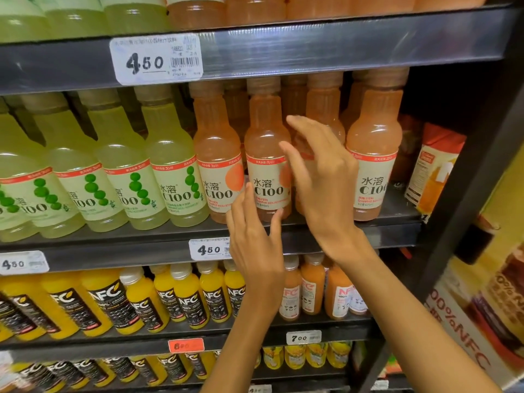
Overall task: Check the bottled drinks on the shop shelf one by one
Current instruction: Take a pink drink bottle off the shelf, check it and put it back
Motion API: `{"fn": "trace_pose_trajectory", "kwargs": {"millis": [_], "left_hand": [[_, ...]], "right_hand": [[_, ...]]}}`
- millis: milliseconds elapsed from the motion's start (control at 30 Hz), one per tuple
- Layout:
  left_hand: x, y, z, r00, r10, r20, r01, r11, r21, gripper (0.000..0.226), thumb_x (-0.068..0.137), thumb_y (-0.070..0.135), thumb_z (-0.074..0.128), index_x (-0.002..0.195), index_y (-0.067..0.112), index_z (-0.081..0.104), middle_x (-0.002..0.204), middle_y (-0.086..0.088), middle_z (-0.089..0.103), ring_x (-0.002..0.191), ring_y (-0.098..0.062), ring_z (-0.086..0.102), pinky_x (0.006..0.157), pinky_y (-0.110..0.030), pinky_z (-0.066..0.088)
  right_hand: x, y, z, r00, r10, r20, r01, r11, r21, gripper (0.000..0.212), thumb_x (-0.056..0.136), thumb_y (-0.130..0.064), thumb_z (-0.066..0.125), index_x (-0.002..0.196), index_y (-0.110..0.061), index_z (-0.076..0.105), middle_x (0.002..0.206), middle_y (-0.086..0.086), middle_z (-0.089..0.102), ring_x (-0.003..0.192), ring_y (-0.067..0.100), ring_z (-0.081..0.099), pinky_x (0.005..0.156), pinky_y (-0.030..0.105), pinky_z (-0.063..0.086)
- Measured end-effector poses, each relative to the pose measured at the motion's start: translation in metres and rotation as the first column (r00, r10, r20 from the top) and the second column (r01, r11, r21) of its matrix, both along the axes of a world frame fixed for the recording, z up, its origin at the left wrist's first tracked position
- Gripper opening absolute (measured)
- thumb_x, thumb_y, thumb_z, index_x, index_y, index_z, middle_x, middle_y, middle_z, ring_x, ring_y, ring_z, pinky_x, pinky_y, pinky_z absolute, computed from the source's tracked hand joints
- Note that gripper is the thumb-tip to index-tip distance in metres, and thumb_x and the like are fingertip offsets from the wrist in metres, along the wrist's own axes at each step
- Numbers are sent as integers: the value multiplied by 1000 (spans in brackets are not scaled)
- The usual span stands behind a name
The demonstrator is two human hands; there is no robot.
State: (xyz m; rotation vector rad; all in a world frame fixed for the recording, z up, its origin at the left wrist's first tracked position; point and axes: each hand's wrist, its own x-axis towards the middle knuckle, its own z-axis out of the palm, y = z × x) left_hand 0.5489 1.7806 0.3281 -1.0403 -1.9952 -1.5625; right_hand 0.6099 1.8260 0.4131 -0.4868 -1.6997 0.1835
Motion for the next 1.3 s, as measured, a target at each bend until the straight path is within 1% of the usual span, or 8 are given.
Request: {"fn": "trace_pose_trajectory", "kwargs": {"millis": [100,333,467,567,633,867,1133,1300], "left_hand": [[1,-5,0,999,16,-42,-14,999,48,56,82,12,73,133,4,52,132,-13,53,125,-22,46,99,-30,42],[9,-6,9,994,-80,-70,84,994,63,47,84,7,69,128,4,55,126,-14,54,121,-23,48,101,-18,32],[8,-10,7,989,-128,-70,131,991,39,49,85,8,69,131,4,53,128,-15,51,123,-24,47,104,-15,29],[7,-12,8,981,-186,-48,188,981,44,54,84,11,71,133,4,51,131,-14,50,125,-22,44,104,-3,21],[5,-15,7,969,-246,-18,247,968,35,58,83,16,72,135,6,48,134,-11,47,128,-18,40,106,-5,21],[13,-22,7,896,-434,97,438,899,-24,63,86,29,69,141,15,42,141,3,42,134,-8,33,110,-15,25],[18,-23,9,817,-529,229,553,832,-52,72,85,42,66,146,28,31,145,9,39,132,-6,38,109,-36,38],[24,-10,15,899,-423,109,435,892,-126,76,87,34,67,148,18,24,140,-2,39,124,-14,43,104,-38,42]], "right_hand": [[14,9,12,983,-91,-159,97,995,33,33,91,-7,62,122,3,57,120,16,61,115,15,53,99,15,38],[-3,26,13,975,-189,115,203,972,-122,38,96,-15,54,126,4,42,113,17,52,103,24,48,89,28,40],[1,20,15,990,-135,-28,129,979,-158,64,88,-16,67,138,6,34,133,20,47,115,7,30,94,-3,19],[9,13,15,996,-75,-48,68,990,-124,73,81,-21,73,138,3,35,128,17,44,116,13,38,99,14,33],[15,9,16,999,-5,-40,0,993,-116,67,82,-24,72,136,-1,39,125,12,44,115,15,42,99,24,39],[28,8,29,978,205,-42,-209,958,-198,44,93,-21,61,129,-1,45,116,-5,55,108,8,56,94,25,47],[36,7,27,932,331,-150,-359,905,-230,42,92,-10,62,129,-3,46,126,6,56,117,13,55,103,30,44],[45,15,27,878,468,-100,-475,828,-299,45,95,-8,56,137,-2,39,130,2,53,121,6,53,102,24,43]]}}
